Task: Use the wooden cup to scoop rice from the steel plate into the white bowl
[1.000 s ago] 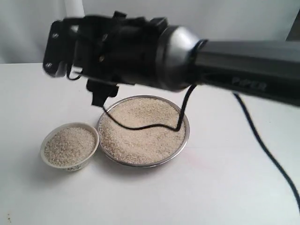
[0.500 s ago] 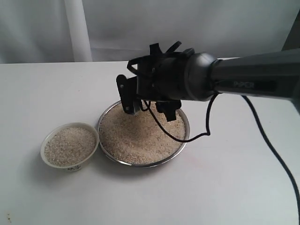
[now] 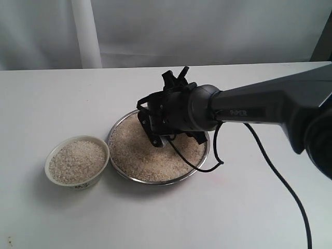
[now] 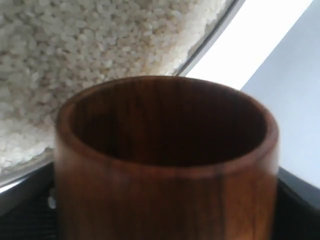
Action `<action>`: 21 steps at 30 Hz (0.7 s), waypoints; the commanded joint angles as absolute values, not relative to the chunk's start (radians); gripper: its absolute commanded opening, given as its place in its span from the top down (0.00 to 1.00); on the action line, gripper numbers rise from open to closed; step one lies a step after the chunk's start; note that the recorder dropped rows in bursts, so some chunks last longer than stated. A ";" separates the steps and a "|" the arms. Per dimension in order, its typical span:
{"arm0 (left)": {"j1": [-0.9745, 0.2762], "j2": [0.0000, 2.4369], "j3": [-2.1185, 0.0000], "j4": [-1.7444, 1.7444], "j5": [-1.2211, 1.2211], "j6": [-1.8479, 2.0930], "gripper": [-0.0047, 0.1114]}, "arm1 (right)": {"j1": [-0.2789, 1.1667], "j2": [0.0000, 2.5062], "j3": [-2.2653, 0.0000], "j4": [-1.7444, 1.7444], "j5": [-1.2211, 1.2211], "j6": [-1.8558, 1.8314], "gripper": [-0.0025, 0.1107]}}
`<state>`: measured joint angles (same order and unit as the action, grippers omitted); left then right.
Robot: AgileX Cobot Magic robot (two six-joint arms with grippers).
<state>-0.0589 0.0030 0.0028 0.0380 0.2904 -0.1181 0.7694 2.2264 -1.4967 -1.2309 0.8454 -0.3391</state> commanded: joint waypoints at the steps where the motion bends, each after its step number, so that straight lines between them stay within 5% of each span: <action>1: -0.063 0.000 0.000 0.031 0.285 -0.120 0.96 | 0.780 2.226 -1.497 -1.230 0.857 -0.376 0.98; 21: -0.063 0.000 0.000 0.031 0.285 -0.121 0.96 | 0.821 2.253 -1.497 -1.127 0.849 -0.449 0.98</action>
